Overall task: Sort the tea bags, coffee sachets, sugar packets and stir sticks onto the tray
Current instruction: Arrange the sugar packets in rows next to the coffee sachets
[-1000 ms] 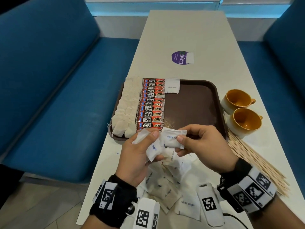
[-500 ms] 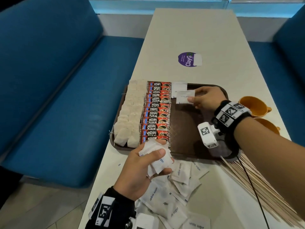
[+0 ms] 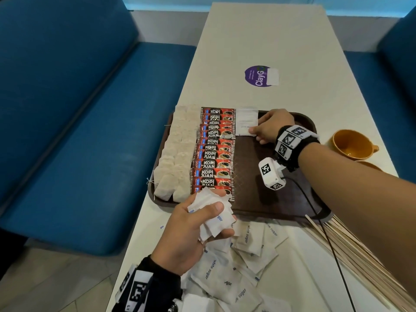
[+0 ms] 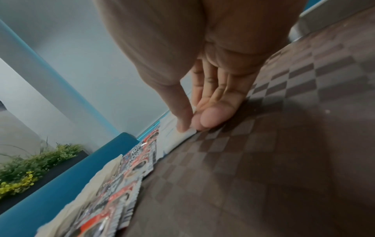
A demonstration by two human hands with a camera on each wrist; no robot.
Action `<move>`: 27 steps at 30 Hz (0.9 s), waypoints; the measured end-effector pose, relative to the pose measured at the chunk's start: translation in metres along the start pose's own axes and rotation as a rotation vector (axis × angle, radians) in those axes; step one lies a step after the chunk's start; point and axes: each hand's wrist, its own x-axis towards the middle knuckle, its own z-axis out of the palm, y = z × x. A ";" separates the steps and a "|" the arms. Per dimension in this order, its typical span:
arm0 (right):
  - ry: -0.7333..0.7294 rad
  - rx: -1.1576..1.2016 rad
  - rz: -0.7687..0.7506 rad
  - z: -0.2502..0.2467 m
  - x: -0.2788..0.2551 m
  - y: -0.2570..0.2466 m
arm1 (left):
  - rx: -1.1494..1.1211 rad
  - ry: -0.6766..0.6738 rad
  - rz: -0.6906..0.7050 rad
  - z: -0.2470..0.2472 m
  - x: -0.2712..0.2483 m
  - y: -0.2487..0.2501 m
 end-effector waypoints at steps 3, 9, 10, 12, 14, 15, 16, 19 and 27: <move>0.007 -0.008 0.004 0.001 -0.001 -0.002 | -0.007 -0.007 0.003 0.001 -0.001 0.000; 0.074 0.043 -0.083 -0.011 -0.029 -0.008 | -0.087 -0.056 0.034 0.000 -0.007 0.003; 0.064 0.064 -0.130 -0.014 -0.041 -0.009 | -0.109 -0.067 0.041 -0.001 -0.008 0.003; 0.001 0.116 -0.246 -0.020 -0.072 -0.010 | -0.142 -0.094 0.053 0.000 -0.011 0.004; -0.108 0.157 -0.345 -0.025 -0.112 -0.008 | -0.152 -0.114 0.070 0.003 -0.015 0.005; -0.173 0.188 -0.388 -0.027 -0.133 -0.005 | -0.145 -0.123 0.083 0.006 -0.017 0.005; -0.234 0.224 -0.420 -0.028 -0.152 -0.001 | -0.133 -0.133 0.095 0.009 -0.020 0.006; -0.344 0.284 -0.441 -0.028 -0.200 0.018 | -0.100 -0.175 0.125 0.017 -0.029 0.008; -0.411 0.324 -0.329 -0.031 -0.248 0.057 | -0.022 -0.171 0.163 0.030 -0.047 0.006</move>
